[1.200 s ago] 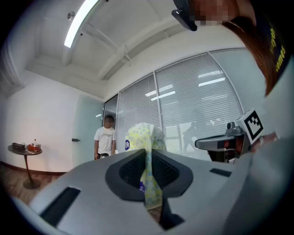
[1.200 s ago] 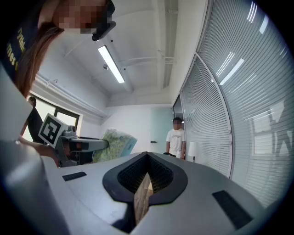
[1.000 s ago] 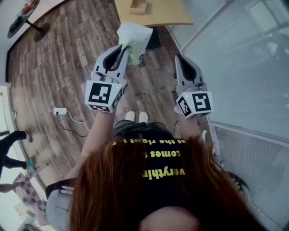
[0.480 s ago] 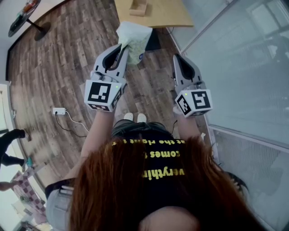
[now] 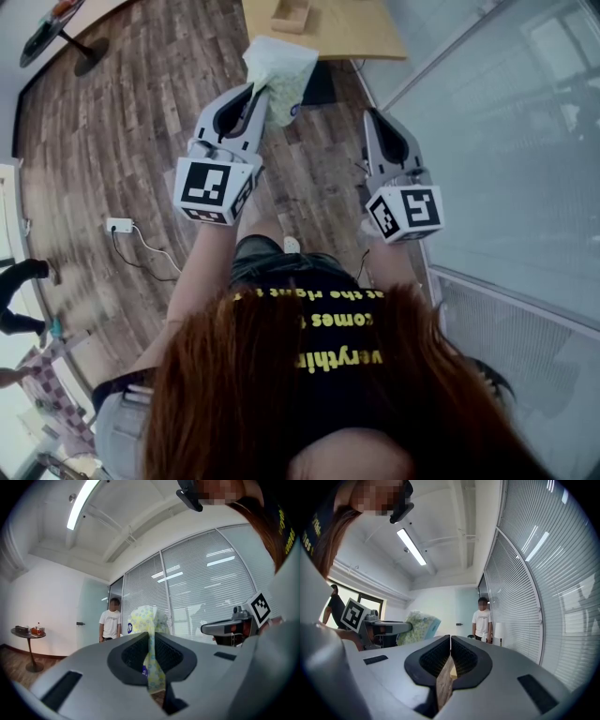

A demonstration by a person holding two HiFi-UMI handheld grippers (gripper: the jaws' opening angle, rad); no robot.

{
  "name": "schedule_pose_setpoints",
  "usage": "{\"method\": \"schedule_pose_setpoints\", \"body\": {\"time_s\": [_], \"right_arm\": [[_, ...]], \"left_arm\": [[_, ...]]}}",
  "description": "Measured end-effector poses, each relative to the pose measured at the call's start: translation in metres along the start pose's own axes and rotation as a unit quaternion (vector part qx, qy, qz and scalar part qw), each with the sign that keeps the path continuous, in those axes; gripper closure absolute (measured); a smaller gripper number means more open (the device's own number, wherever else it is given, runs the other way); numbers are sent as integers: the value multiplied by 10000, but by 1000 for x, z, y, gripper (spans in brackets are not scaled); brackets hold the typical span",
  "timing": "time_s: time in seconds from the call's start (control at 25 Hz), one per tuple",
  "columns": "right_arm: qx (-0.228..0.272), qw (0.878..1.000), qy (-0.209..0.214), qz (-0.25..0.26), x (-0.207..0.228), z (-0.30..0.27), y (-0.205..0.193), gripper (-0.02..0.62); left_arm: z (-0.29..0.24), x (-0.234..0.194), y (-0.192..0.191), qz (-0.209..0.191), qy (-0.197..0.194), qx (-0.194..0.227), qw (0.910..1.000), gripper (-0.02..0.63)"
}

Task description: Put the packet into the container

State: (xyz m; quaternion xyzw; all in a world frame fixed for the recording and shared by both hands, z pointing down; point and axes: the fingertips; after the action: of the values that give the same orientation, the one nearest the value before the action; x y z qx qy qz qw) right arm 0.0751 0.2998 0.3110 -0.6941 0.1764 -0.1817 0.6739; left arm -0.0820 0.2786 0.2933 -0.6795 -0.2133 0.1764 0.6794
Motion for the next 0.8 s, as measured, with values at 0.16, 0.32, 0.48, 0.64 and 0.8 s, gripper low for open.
{"method": "schedule_pose_setpoints", "body": {"time_s": [0.16,0.32,0.48,0.64,0.8], "right_arm": [[-34,10000,15,-12,14,-20,-3,578],[-64,10000,25,-27,30,-67,14,578],[-15,10000,-42,7,35,-86,11,578],[71,9998,-175,34,47,-121,15,578],[175,9993,-311,62,58,-159,21,578]], "left_arm": [[-23,-13,-3,11,9,-29,10000,577],[-63,-46,8,34,-23,-57,10000,577],[-83,-61,2,-10,-114,-26,9999,577],[-112,-87,0,0,-217,-20,9998,577],[-141,-115,-2,-13,-332,-21,9994,577]]}}
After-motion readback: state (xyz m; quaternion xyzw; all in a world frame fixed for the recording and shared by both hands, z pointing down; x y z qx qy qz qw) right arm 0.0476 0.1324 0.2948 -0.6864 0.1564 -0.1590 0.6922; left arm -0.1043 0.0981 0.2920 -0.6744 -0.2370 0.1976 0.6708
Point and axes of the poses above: the fingertips, and each gripper's own axes: z backward along the fingers, x to its right, y out of its top, and after that the axes turned 4 degrees about -x, right-handed
